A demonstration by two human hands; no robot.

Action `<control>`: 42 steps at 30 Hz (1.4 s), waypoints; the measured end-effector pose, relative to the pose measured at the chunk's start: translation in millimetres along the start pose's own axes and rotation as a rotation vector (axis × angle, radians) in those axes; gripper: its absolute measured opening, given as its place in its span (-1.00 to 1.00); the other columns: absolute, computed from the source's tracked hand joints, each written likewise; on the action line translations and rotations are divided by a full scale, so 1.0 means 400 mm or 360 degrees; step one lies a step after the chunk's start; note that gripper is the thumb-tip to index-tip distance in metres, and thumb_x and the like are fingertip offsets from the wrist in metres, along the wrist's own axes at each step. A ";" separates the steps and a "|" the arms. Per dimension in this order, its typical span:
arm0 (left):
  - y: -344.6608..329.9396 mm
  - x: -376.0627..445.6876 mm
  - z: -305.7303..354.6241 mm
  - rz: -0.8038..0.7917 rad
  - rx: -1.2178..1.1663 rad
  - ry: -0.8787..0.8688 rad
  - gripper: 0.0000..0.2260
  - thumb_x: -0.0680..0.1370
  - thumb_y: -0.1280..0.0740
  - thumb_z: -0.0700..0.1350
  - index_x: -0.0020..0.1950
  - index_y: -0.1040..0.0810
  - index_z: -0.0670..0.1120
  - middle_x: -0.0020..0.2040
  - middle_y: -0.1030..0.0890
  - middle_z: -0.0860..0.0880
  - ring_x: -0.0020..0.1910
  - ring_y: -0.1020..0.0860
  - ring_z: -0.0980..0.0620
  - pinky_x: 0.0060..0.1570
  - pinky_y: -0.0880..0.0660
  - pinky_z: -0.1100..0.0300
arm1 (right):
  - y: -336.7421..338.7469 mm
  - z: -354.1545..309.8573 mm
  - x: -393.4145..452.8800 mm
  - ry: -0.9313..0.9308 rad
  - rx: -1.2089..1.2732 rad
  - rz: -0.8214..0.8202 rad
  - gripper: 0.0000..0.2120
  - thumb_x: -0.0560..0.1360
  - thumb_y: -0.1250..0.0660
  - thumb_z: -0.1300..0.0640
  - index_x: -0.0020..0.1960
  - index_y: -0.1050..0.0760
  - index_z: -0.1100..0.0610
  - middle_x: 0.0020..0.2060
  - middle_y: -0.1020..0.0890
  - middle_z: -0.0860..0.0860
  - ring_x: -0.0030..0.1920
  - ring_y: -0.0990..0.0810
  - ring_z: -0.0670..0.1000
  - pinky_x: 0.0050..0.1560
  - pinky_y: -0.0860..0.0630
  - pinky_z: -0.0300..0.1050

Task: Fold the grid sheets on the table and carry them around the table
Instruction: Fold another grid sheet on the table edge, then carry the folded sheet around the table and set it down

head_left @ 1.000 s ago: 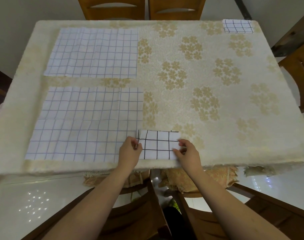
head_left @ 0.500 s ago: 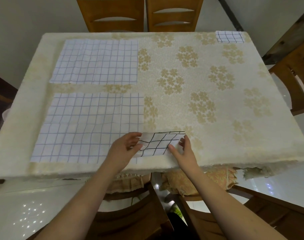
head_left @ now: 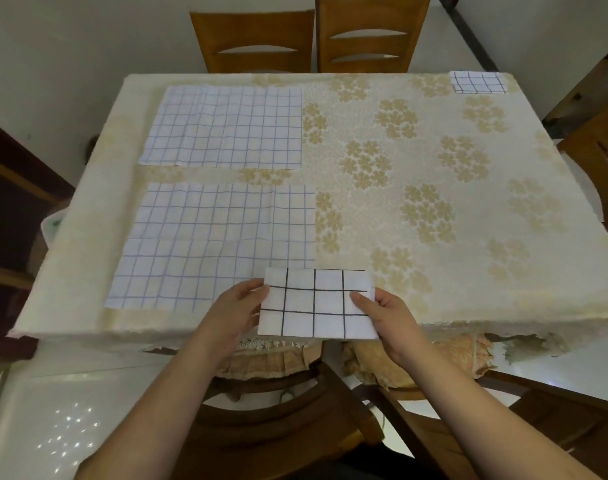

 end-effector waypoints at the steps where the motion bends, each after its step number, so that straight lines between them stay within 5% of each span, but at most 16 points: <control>1: -0.003 -0.003 -0.013 -0.0025 -0.0020 0.0057 -0.87 0.59 -0.33 -0.12 0.13 -0.55 -0.01 -0.01 -0.68 -0.03 -0.04 -0.65 0.02 -0.04 -0.57 0.13 | 0.007 0.004 -0.009 -0.0007 -0.0032 0.0044 -0.81 0.55 -0.35 0.17 0.13 -0.62 0.18 0.00 -0.72 0.11 0.03 -0.69 0.15 0.10 -0.59 0.13; 8: -0.045 -0.014 -0.029 -0.0072 0.0364 -0.0008 -0.80 0.58 -0.35 -0.05 0.17 -0.50 -0.07 0.04 -0.63 -0.04 -0.04 -0.64 0.00 -0.13 -0.59 0.16 | 0.071 0.011 -0.111 -0.0084 -0.0274 0.0342 -0.79 0.47 -0.46 0.04 -0.09 -0.68 0.19 -0.14 -0.72 0.15 -0.06 -0.69 0.22 0.07 -0.56 0.26; 12: -0.100 -0.036 0.005 -0.0115 0.0508 -0.0178 -0.86 0.56 -0.37 0.02 0.09 -0.54 0.05 0.06 -0.64 0.01 0.01 -0.63 -0.01 0.06 -0.59 0.01 | 0.119 0.008 -0.180 -0.0118 -0.0202 0.0375 -0.81 0.49 -0.44 0.04 -0.03 -0.67 0.15 -0.14 -0.74 0.05 -0.10 -0.72 0.07 -0.05 -0.65 0.03; 14: -0.144 -0.063 0.034 -0.0108 0.0480 -0.0278 -0.97 0.58 -0.35 -0.02 -0.01 -0.52 0.10 0.00 -0.63 0.07 -0.04 -0.61 0.08 -0.10 -0.55 0.18 | 0.149 -0.003 -0.223 -0.0092 -0.0063 0.0403 -0.85 0.52 -0.40 0.11 0.01 -0.64 0.18 -0.14 -0.74 0.05 -0.14 -0.72 0.01 -0.21 -0.63 -0.14; 17: -0.230 -0.111 0.061 -0.0167 0.0478 -0.0341 -0.95 0.60 -0.31 -0.05 -0.04 -0.53 0.10 -0.10 -0.60 0.16 -0.17 -0.59 0.24 -0.32 -0.49 0.36 | 0.206 -0.016 -0.293 -0.0048 0.0040 0.0434 -0.81 0.54 -0.36 0.12 0.08 -0.61 0.21 -0.07 -0.73 0.09 -0.07 -0.72 0.06 -0.10 -0.65 -0.07; 22: -0.402 -0.186 0.052 -0.0457 0.0679 -0.0240 -0.75 0.60 -0.30 0.04 0.18 -0.58 -0.07 0.04 -0.69 -0.04 -0.03 -0.67 -0.01 0.02 -0.62 -0.04 | 0.337 -0.017 -0.432 0.0090 0.0074 0.0596 -0.86 0.57 -0.32 0.05 0.07 -0.58 0.08 -0.15 -0.71 -0.02 -0.21 -0.70 -0.10 -0.33 -0.55 -0.28; 27: -0.594 -0.305 -0.018 -0.0709 0.0669 -0.0146 -0.81 0.60 -0.31 -0.08 0.18 -0.54 -0.09 0.00 -0.70 -0.07 -0.09 -0.69 0.00 -0.19 -0.63 0.15 | 0.505 0.021 -0.596 0.0184 0.0063 0.0906 -0.79 0.55 -0.34 -0.01 0.12 -0.60 0.06 -0.08 -0.71 -0.01 -0.07 -0.69 0.00 0.02 -0.63 0.02; 32: -0.766 -0.425 -0.099 -0.0851 0.0706 -0.0114 -0.74 0.57 -0.32 -0.28 0.26 -0.49 -0.15 0.08 -0.67 -0.13 0.01 -0.67 -0.07 -0.09 -0.64 0.10 | 0.653 0.064 -0.752 0.0310 0.0066 0.1133 -0.87 0.55 -0.35 0.05 0.03 -0.63 0.05 -0.14 -0.73 0.03 -0.10 -0.70 0.08 -0.04 -0.64 0.17; 36: -0.863 -0.500 -0.145 -0.0875 0.0729 -0.0211 -0.71 0.55 -0.33 -0.31 0.27 -0.49 -0.14 0.09 -0.68 -0.11 -0.03 -0.67 -0.05 -0.21 -0.62 0.14 | 0.745 0.110 -0.853 0.0305 0.0169 0.1208 -0.88 0.55 -0.34 0.13 0.00 -0.64 0.12 -0.17 -0.73 0.07 -0.14 -0.71 0.08 -0.24 -0.64 0.04; 38: -0.902 -0.528 -0.162 -0.0865 0.0685 -0.0224 -0.71 0.55 -0.34 -0.29 0.27 -0.50 -0.15 0.06 -0.69 -0.12 -0.01 -0.67 -0.10 -0.10 -0.62 0.03 | 0.780 0.127 -0.896 0.0297 0.0237 0.1219 -0.86 0.56 -0.33 0.14 0.01 -0.65 0.15 -0.17 -0.73 0.08 -0.17 -0.71 0.03 -0.35 -0.57 -0.13; 40: -0.938 -0.548 -0.176 -0.0874 0.0649 -0.0244 -0.72 0.56 -0.34 -0.25 0.28 -0.51 -0.14 0.06 -0.69 -0.13 0.03 -0.66 -0.13 0.01 -0.60 -0.04 | 0.812 0.147 -0.934 0.0283 0.0283 0.1247 -0.86 0.56 -0.33 0.14 0.03 -0.64 0.14 -0.15 -0.73 0.05 -0.16 -0.71 -0.01 -0.34 -0.54 -0.23; 42: -0.974 -0.567 -0.189 -0.0902 0.0662 -0.0259 -0.77 0.58 -0.33 -0.21 0.23 -0.55 -0.15 0.05 -0.69 -0.14 0.00 -0.67 -0.10 -0.07 -0.62 0.03 | 0.842 0.170 -0.962 0.0274 0.0372 0.1277 -0.86 0.56 -0.33 0.15 0.03 -0.64 0.14 -0.14 -0.73 0.05 -0.16 -0.71 -0.02 -0.33 -0.54 -0.25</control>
Point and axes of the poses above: each hand's wrist, its own x-axis towards the middle knuckle, its own y-axis out of the back of the hand, z = x × y, the point moved 7 cm from there along x, towards the middle knuckle
